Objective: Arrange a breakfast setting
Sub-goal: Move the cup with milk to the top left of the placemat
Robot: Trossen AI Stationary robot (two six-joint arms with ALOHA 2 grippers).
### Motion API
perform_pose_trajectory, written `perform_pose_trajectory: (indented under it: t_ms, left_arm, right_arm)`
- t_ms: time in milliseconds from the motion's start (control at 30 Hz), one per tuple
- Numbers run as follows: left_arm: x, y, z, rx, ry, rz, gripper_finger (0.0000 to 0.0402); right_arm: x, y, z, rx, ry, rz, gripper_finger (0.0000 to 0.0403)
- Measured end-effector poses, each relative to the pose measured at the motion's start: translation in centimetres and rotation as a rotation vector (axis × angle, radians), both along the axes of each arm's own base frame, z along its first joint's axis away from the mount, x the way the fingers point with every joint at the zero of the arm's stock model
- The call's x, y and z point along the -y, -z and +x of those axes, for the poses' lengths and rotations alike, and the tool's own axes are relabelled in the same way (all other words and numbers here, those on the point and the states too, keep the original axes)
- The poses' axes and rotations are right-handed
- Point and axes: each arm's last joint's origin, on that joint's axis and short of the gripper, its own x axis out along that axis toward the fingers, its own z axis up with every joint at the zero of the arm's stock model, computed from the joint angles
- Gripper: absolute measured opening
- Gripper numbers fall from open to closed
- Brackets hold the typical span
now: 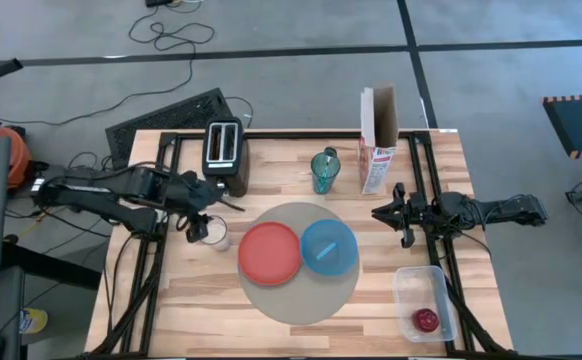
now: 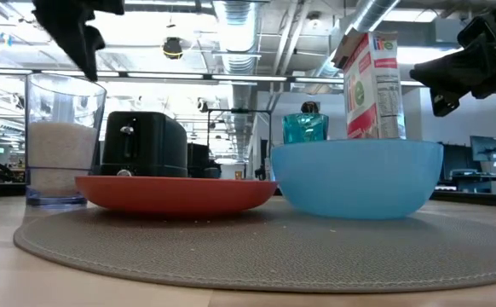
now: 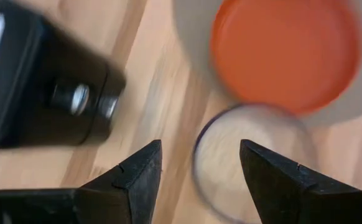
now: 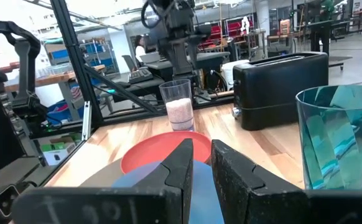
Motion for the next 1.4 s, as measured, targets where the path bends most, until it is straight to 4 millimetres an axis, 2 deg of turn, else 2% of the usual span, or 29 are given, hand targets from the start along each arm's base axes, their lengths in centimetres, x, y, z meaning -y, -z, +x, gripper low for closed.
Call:
perform_pose_trajectory:
  t_ms: [533, 733, 900, 1167, 1400]
  left_arm:
    - [-0.2, 3.2, 3.5, -0.220, 0.065, 0.031, 0.0203]
    - [-0.7, 4.4, 4.7, -0.279, 0.100, -0.036, 0.0200]
    - [-0.9, 5.3, 5.3, -0.326, 0.135, -0.064, 0.0152]
    - [-0.8, 5.4, 5.3, -0.331, 0.161, -0.073, 0.0019]
    - [-0.9, 5.1, 5.4, -0.321, 0.156, -0.094, 0.0003]
  right_arm:
    - [0.0, 0.1, 0.0, -0.014, 0.000, -0.013, 0.0085]
    - [0.0, 0.1, 0.0, -0.016, 0.000, -0.012, 0.0085]
    - [0.0, 0.1, 0.0, -0.016, 0.001, -0.013, 0.0085]
    - [0.0, 0.1, 0.0, -0.017, 0.001, -0.013, 0.0085]
    - [0.0, 0.1, 0.0, -0.017, 0.002, -0.012, 0.0085]
